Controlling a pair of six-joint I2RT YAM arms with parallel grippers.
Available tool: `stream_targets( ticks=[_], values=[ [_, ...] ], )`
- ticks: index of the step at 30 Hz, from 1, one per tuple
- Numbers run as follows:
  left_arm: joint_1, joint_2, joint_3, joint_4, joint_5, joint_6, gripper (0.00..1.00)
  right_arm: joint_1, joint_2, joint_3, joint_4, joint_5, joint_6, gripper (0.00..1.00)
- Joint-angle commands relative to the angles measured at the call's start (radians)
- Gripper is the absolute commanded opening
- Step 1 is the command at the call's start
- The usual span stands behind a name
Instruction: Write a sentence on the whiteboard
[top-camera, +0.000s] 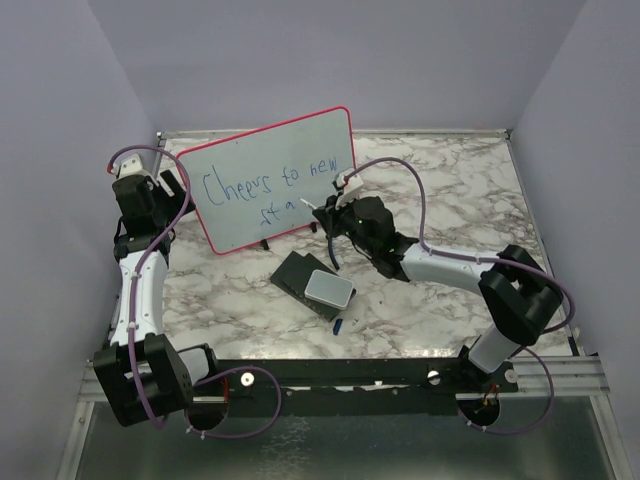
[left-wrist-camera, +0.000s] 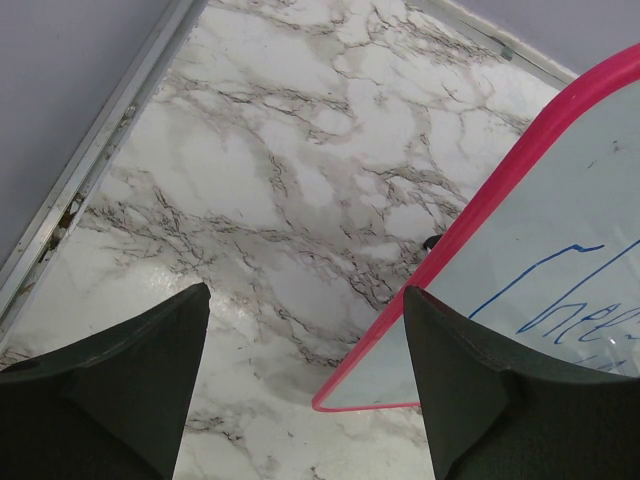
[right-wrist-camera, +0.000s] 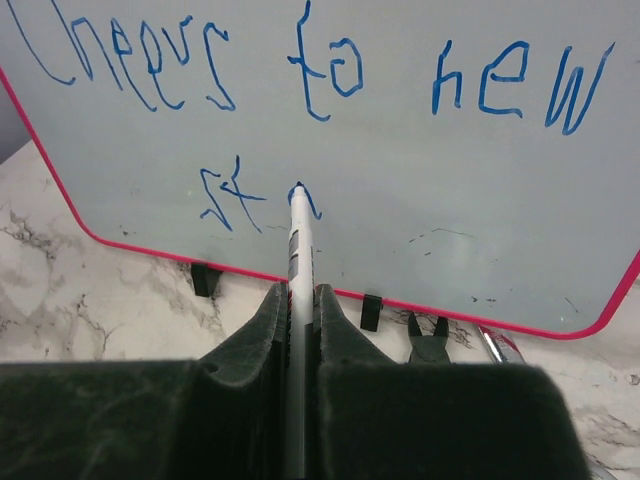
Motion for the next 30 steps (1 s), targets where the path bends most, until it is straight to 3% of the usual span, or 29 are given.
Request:
stream_targets(
  ticks=[1,20,30],
  values=[
    [-0.012,-0.02,-0.013,0.011,0.02,0.003,0.8,-0.015,-0.048,-0.035,0.005,-0.061,-0.02,0.01],
    [-0.018,-0.007,-0.013,0.012,0.012,0.015,0.79,-0.145,-0.051,-0.109,0.108,-0.328,0.001,0.01],
    [-0.02,0.002,-0.015,0.012,0.007,0.018,0.79,-0.148,0.042,-0.035,0.091,-0.351,-0.012,0.01]
  ],
)
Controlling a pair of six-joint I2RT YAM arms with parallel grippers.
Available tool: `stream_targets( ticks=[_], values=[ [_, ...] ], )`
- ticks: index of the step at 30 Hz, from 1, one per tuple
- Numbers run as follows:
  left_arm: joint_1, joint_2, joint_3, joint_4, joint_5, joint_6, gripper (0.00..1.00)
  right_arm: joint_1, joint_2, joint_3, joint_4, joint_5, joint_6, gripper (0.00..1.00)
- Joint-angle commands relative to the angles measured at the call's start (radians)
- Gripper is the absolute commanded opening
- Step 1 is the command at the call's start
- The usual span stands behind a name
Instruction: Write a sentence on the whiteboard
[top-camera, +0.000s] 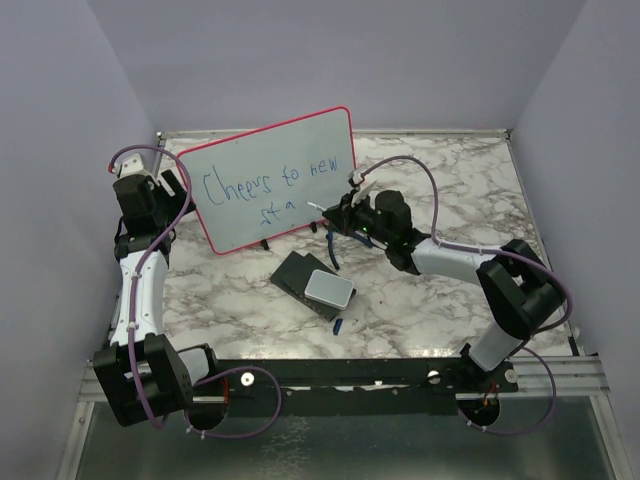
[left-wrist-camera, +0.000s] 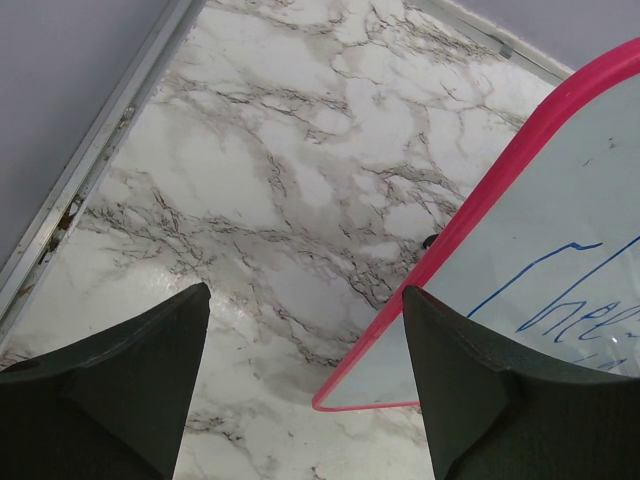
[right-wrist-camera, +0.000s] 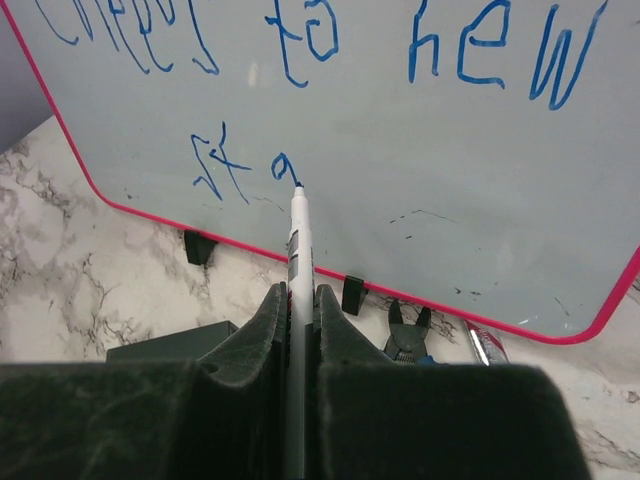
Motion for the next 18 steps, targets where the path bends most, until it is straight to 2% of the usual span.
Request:
stream_targets(
  ticks=[1,18],
  values=[
    [-0.013,0.003,-0.015,0.013,0.009,0.013,0.79,0.008,0.053,0.056,-0.001,-0.039,-0.016,0.01],
    [-0.015,0.008,-0.012,0.012,0.015,0.013,0.79,0.022,0.156,0.141,-0.031,-0.006,-0.019,0.01]
  ],
)
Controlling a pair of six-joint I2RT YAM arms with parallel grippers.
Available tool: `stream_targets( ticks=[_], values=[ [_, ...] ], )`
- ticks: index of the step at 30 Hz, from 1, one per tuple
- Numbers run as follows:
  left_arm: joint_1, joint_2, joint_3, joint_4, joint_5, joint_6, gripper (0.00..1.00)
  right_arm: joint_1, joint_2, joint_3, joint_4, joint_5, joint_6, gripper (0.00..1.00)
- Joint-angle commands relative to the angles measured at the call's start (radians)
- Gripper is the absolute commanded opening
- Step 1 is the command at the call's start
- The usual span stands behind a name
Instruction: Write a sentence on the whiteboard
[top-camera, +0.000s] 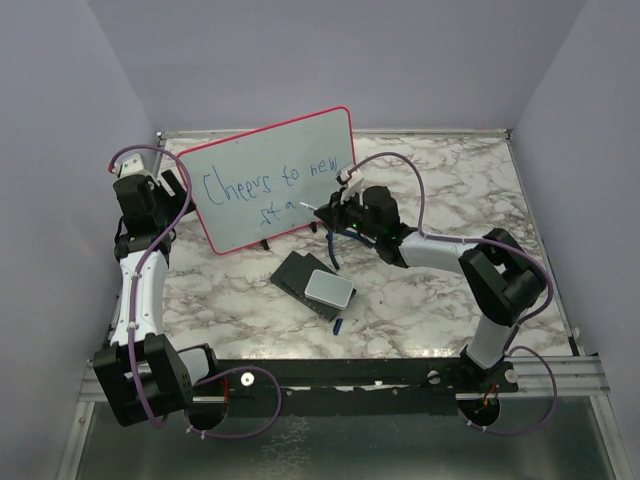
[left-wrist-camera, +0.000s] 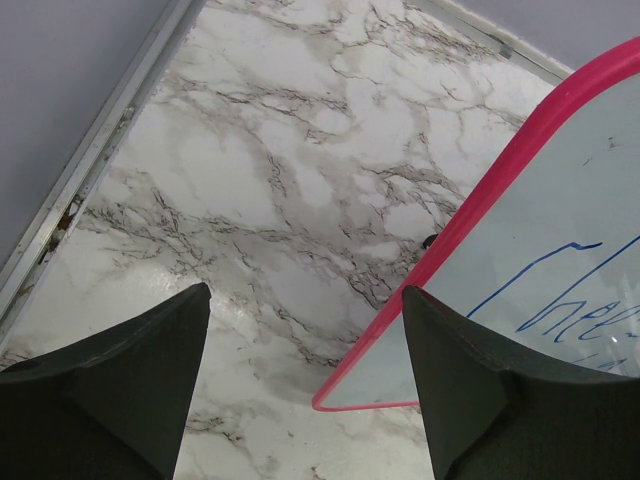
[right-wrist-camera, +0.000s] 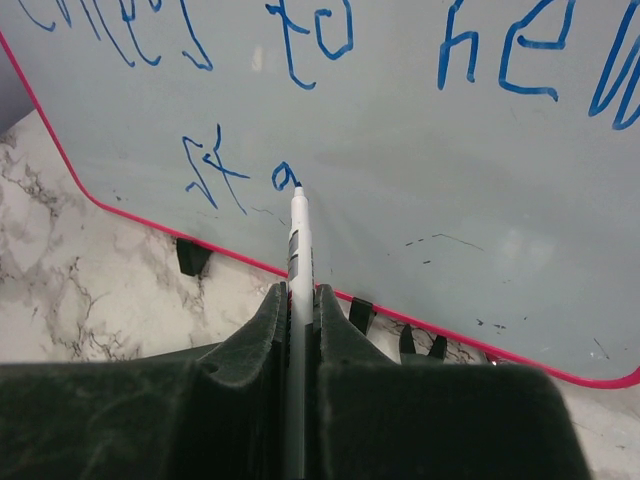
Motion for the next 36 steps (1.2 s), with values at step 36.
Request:
stream_targets(
  ticks=[36],
  values=[
    [-0.019,0.002,-0.01,0.012,0.017,0.012,0.79,0.013,0.048,0.041,-0.03,0.135,0.012,0.01]
  ],
)
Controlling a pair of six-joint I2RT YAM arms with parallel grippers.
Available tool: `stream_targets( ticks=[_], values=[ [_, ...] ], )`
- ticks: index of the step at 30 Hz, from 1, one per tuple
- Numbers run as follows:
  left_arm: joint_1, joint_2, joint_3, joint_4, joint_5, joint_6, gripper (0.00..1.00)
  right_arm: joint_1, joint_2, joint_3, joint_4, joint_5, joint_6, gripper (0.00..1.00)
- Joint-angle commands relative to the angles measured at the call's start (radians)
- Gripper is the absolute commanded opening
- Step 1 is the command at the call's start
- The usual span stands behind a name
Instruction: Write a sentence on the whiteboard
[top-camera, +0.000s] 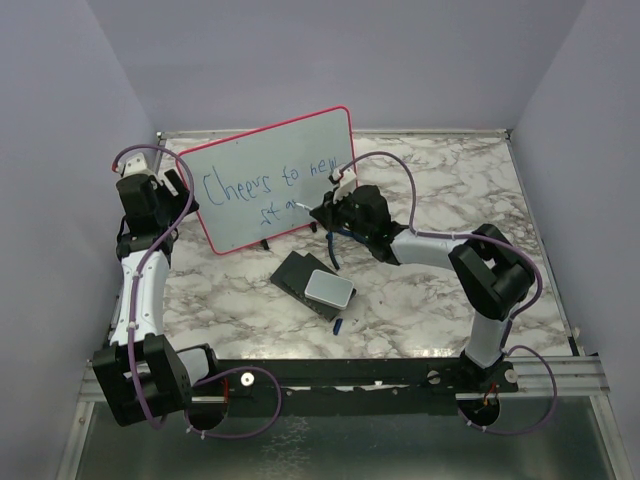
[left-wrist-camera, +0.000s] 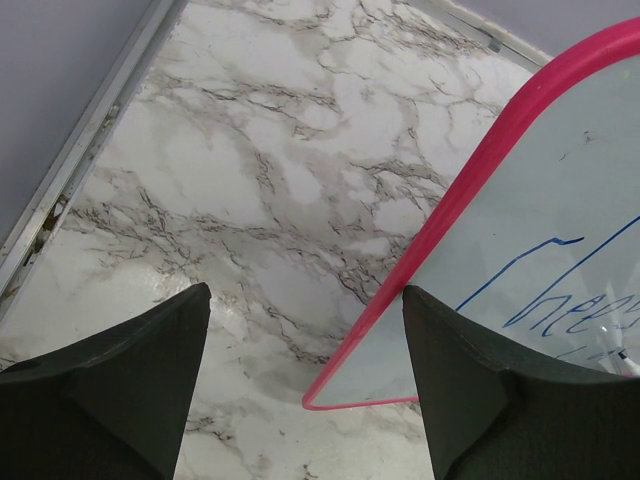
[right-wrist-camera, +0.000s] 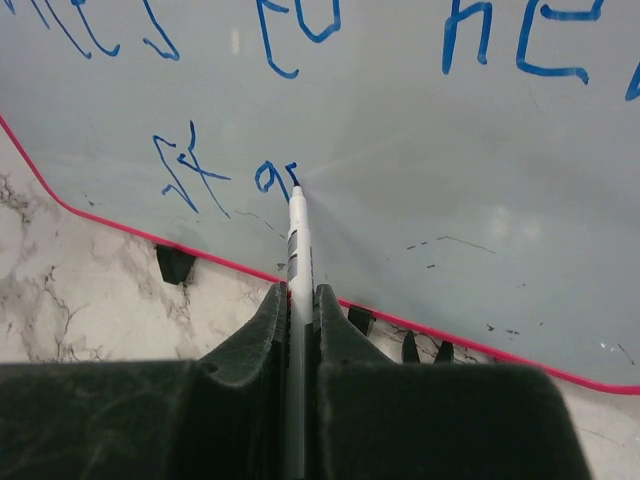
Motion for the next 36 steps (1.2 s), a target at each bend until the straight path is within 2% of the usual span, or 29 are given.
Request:
stream_targets(
  ticks=[1,13,36],
  values=[
    [-0.005,0.002,-0.011,0.012,0.017,0.01,0.79,-0.002,-0.019,-0.037,0.009,0.074,0.004,0.01],
    [-0.008,-0.003,-0.011,0.013,0.018,0.009,0.79,0.0,-0.007,-0.036,-0.012,0.035,0.013,0.01],
    [-0.009,-0.008,-0.012,0.013,0.019,0.01,0.79,0.024,-0.013,-0.052,-0.014,0.076,0.014,0.01]
  ],
)
